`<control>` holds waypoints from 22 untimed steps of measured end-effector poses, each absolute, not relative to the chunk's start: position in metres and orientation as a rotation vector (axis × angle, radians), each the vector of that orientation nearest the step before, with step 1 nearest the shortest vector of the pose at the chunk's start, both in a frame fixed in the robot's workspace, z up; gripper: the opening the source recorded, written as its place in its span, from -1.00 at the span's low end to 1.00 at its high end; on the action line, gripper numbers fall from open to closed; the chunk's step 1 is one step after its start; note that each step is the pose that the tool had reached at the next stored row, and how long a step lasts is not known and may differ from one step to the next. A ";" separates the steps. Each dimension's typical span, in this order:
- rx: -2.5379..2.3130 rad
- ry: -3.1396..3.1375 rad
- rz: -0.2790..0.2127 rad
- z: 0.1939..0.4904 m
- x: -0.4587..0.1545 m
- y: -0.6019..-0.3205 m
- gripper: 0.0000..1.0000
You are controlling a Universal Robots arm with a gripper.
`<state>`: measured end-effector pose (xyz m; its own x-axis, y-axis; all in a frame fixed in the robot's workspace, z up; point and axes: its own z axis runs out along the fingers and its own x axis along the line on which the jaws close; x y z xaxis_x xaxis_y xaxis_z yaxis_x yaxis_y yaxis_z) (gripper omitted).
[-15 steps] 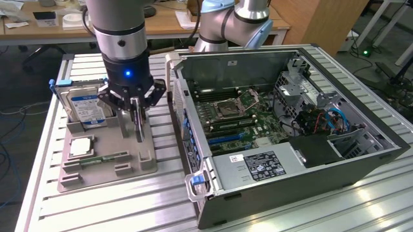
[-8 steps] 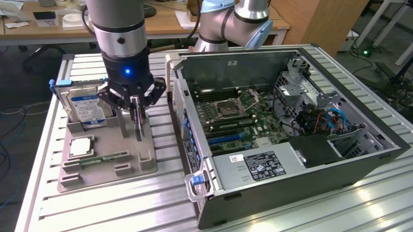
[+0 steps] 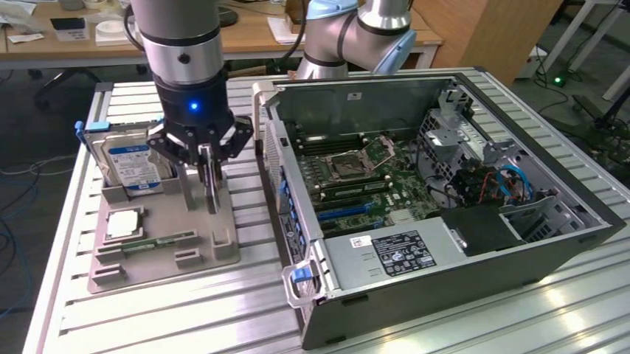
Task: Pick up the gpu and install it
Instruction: 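Pick up the gpu and move the gpu toward the slot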
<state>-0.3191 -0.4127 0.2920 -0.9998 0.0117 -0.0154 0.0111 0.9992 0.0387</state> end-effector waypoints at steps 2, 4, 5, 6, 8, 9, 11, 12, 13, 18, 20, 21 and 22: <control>0.018 3.126 0.060 0.293 -0.319 -0.413 -0.44; 0.018 3.126 0.060 0.294 -0.319 -0.413 -0.44; 0.018 3.126 0.060 0.295 -0.319 -0.413 -0.44; 0.018 3.126 0.060 0.296 -0.319 -0.413 -0.44; 0.018 3.126 0.060 0.297 -0.319 -0.413 -0.44; 0.018 3.125 0.060 0.297 -0.319 -0.413 -0.44; 0.018 3.125 0.060 0.298 -0.319 -0.413 -0.44; 0.018 3.126 0.060 0.299 -0.319 -0.413 -0.44; 0.018 3.126 0.060 0.300 -0.319 -0.413 -0.44; 0.018 3.125 0.060 0.302 -0.319 -0.413 -0.44; 0.018 3.125 0.060 0.303 -0.319 -0.413 -0.44; 0.018 3.125 0.060 0.304 -0.319 -0.413 -0.44; 0.018 3.125 0.060 0.305 -0.319 -0.413 -0.44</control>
